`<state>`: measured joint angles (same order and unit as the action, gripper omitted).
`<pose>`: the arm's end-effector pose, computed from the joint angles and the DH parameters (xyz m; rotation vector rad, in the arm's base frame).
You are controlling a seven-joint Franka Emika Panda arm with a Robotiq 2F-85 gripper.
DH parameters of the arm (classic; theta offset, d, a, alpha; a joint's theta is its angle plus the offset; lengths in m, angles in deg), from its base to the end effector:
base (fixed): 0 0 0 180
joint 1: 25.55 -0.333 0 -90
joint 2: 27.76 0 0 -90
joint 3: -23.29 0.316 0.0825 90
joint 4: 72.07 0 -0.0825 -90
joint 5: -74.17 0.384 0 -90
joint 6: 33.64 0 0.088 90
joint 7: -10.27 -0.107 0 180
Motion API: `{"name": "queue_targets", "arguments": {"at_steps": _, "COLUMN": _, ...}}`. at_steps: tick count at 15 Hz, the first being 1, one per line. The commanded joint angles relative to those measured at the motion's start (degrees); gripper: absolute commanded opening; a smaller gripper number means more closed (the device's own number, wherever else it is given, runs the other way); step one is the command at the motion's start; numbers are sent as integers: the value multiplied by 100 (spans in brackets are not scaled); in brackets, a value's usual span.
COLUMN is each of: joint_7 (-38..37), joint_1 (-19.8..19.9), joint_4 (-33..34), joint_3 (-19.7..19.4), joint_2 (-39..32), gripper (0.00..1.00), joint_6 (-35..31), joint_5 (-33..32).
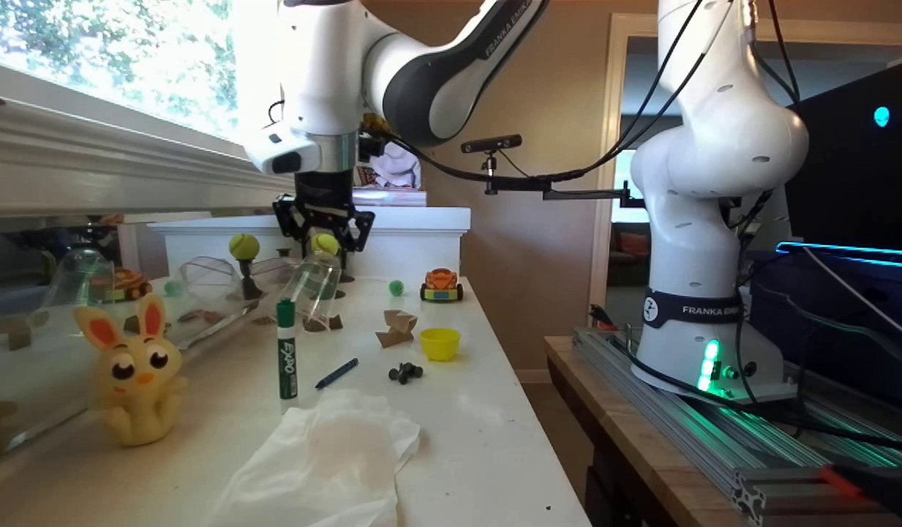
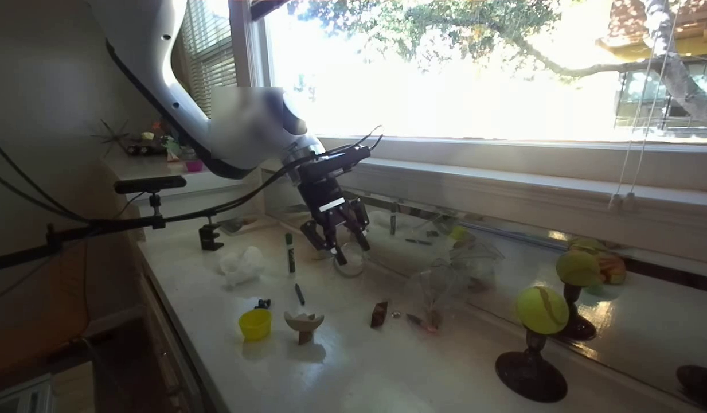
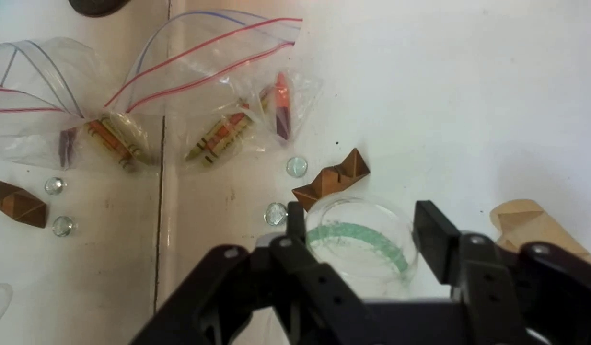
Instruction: Put the cup upside down
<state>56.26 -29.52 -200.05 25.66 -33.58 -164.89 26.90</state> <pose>0.5351 0.0428 0.3271 1.8955 1.7449 -0.3186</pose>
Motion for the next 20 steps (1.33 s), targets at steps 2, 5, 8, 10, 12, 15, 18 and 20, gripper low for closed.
{"name": "queue_targets", "arguments": {"at_steps": 2, "joint_7": 35, "joint_1": -125, "joint_4": 218, "joint_3": 193, "joint_2": -15, "gripper": 58, "joint_6": 718, "joint_5": -402}}
{"name": "queue_targets", "arguments": {"at_steps": 5, "joint_7": 116, "joint_1": -200, "joint_4": 313, "joint_3": 311, "joint_2": -77, "gripper": 61, "joint_6": 1071, "joint_5": -517}}
{"name": "queue_targets", "arguments": {"at_steps": 8, "joint_7": 209, "joint_1": -252, "joint_4": 362, "joint_3": 402, "joint_2": -141, "gripper": 64, "joint_6": 1269, "joint_5": -587}}
{"name": "queue_targets", "arguments": {"at_steps": 10, "joint_7": 271, "joint_1": -281, "joint_4": 408, "joint_3": 444, "joint_2": -213, "gripper": 62, "joint_6": 1379, "joint_5": -607}}
{"name": "queue_targets", "arguments": {"at_steps": 12, "joint_7": 310, "joint_1": -297, "joint_4": 434, "joint_3": 476, "joint_2": -273, "gripper": 60, "joint_6": 1446, "joint_5": -618}}
{"name": "queue_targets", "arguments": {"at_steps": 15, "joint_7": 284, "joint_1": -304, "joint_4": 455, "joint_3": 495, "joint_2": -296, "gripper": 89, "joint_6": 1478, "joint_5": -631}}
{"name": "queue_targets", "arguments": {"at_steps": 18, "joint_7": 209, "joint_1": -290, "joint_4": 466, "joint_3": 495, "joint_2": -180, "gripper": 100, "joint_6": 1396, "joint_5": -585}}
{"name": "queue_targets", "arguments": {"at_steps": 20, "joint_7": 70, "joint_1": -257, "joint_4": 450, "joint_3": 500, "joint_2": 103, "gripper": 100, "joint_6": 1281, "joint_5": -341}}
